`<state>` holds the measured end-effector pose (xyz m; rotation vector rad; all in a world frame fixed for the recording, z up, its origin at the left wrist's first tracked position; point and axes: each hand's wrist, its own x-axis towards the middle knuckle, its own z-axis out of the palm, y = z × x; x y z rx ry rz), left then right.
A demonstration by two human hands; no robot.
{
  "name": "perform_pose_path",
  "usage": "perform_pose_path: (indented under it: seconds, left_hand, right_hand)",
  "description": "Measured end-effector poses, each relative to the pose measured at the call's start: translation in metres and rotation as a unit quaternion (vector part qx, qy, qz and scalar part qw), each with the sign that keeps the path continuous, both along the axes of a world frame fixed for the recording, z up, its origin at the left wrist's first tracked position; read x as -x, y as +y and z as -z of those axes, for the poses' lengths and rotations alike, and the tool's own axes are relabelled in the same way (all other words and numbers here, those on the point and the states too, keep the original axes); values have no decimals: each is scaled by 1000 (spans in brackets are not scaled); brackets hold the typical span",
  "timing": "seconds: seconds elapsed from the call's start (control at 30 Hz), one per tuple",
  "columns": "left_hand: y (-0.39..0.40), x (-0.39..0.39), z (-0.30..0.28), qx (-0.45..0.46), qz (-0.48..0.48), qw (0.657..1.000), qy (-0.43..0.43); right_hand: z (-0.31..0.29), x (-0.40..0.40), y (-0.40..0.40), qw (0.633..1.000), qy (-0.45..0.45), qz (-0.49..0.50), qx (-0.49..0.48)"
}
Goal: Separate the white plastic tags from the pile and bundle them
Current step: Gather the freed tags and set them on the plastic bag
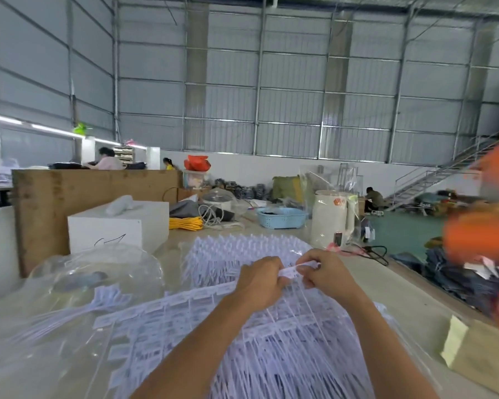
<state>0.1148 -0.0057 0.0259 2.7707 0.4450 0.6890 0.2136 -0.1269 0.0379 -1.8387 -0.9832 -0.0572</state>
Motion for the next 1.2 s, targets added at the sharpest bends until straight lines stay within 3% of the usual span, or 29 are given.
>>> perform_pose_path:
  seconds: [0.13, 0.23, 0.47, 0.57, 0.7, 0.83, 1.0, 1.2]
  left_hand:
    - [-3, 3, -11, 71, 58, 996, 10]
    - [-1, 6, -18, 34, 56, 997, 38]
    - [3, 4, -20, -20, 62, 997, 42]
    - [6, 4, -18, 54, 86, 995, 8]
    - [9, 5, -31, 154, 134, 977, -64]
    - [17, 2, -22, 140, 120, 982, -38]
    - [20, -5, 15, 88, 92, 992, 21]
    - [10, -13, 26, 145, 47, 988, 16]
  right_hand:
    - [-1, -2, 5, 999, 25, 24, -38]
    - [-4, -8, 5, 993, 108, 6, -49]
    - [-21, -14, -1, 962, 240, -57, 116]
    - [-36, -13, -1, 947, 307, -74, 59]
    - [-48, -12, -2, 885, 453, -106, -20]
    - [-21, -6, 3, 910, 404, -86, 17]
    - [16, 1, 7, 917, 385, -85, -63]
    - [31, -6, 4, 938, 319, -79, -112]
